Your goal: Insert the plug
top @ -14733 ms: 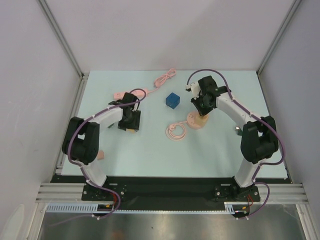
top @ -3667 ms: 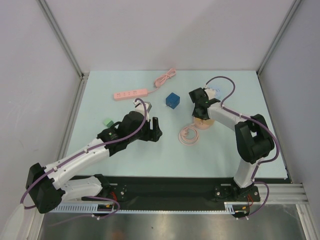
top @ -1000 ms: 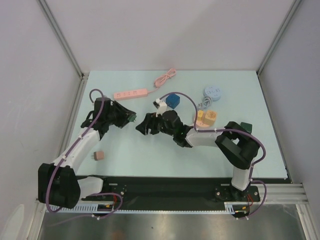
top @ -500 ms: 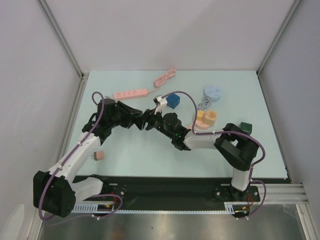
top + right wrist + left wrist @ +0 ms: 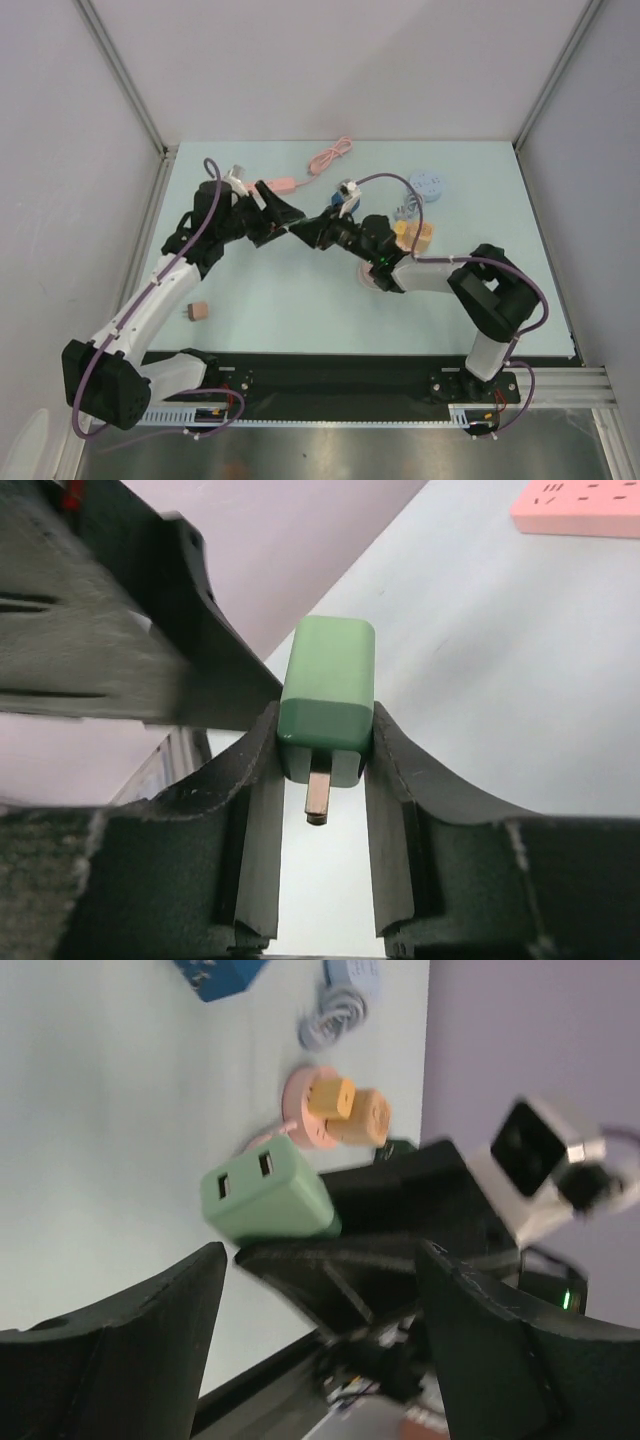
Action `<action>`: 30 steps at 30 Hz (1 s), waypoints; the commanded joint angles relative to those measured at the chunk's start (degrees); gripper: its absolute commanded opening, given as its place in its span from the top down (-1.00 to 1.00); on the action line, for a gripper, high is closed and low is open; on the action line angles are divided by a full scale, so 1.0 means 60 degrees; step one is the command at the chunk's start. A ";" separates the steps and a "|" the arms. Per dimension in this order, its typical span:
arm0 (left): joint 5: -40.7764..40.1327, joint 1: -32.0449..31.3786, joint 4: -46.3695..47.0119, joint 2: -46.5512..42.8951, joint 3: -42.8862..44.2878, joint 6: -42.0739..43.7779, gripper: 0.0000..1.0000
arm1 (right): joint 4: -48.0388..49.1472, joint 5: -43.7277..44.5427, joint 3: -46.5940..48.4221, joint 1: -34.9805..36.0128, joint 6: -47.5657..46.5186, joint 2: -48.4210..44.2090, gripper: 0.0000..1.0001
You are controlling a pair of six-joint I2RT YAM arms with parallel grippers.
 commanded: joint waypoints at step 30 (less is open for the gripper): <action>0.6416 -0.0403 0.0181 0.0663 0.1682 0.6554 -0.19 | 0.4636 -0.8356 -0.0751 -0.2380 0.4391 -0.1201 1.00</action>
